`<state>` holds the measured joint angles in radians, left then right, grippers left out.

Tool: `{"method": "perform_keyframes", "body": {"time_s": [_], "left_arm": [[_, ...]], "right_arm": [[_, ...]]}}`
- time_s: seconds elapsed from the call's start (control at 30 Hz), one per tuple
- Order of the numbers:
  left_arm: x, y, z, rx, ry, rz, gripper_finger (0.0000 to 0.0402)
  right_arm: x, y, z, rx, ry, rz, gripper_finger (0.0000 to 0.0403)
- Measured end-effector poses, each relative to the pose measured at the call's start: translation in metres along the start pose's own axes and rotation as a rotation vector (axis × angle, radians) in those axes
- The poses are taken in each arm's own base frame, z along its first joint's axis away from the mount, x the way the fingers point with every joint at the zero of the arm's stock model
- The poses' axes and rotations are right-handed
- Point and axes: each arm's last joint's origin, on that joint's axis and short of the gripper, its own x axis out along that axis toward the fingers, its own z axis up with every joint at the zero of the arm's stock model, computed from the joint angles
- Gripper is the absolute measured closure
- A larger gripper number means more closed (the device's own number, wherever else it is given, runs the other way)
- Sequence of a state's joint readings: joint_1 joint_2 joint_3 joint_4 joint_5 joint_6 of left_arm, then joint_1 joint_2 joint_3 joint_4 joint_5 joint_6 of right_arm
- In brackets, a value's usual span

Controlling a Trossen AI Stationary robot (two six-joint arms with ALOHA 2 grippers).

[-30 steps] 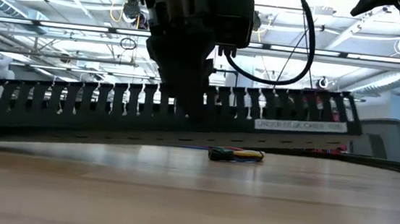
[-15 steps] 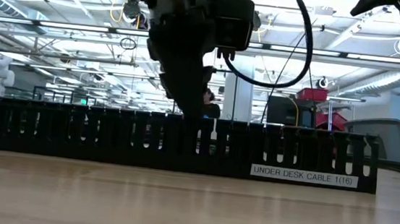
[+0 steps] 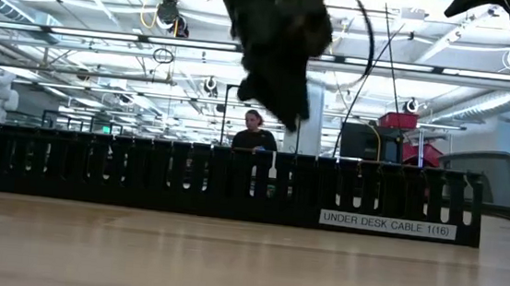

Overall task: Ziptie cables
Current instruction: Put the cable wires into the black cable duct

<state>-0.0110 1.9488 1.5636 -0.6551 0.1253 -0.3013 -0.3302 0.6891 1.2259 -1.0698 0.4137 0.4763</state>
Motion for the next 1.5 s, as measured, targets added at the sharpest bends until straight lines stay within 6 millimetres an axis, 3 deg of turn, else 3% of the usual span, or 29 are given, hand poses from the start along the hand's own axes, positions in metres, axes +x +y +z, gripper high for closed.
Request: {"method": "perform_keyframes", "body": {"time_s": [0.3,0.7,0.77,0.87,0.93,1.03,1.17,1.33,1.5], "left_arm": [[0.050,0.018,-0.009,-0.063,0.092,0.070,0.0237],[0.092,0.013,-0.021,-0.113,0.147,0.075,0.0238],[0.095,0.014,-0.023,-0.100,0.138,0.157,0.0257],[0.091,0.016,-0.024,-0.105,0.134,0.210,0.0340],[0.089,0.021,-0.021,-0.116,0.140,0.217,0.0369],[0.080,0.020,-0.015,-0.099,0.144,0.214,0.0373],[0.053,0.015,-0.013,-0.010,0.257,0.244,0.0379],[-0.026,-0.013,-0.008,0.171,0.291,0.218,0.0384],[-0.110,-0.031,-0.021,0.353,0.281,0.113,0.0385]], "right_arm": [[-0.002,-0.001,0.000,-0.057,-0.009,-0.001,0.0403],[-0.002,-0.001,0.000,-0.095,-0.014,-0.005,0.0403],[-0.002,-0.001,0.000,-0.095,-0.014,-0.005,0.0403],[-0.002,-0.001,0.000,-0.092,-0.014,-0.004,0.0403],[-0.002,-0.001,0.000,-0.092,-0.014,-0.005,0.0403],[-0.002,-0.001,0.000,-0.086,-0.013,-0.004,0.0403],[-0.002,-0.001,-0.001,-0.085,0.012,0.029,0.0403],[0.007,0.005,-0.005,-0.137,0.111,0.099,0.0403],[0.038,0.020,-0.018,-0.312,0.196,0.239,0.0402]]}}
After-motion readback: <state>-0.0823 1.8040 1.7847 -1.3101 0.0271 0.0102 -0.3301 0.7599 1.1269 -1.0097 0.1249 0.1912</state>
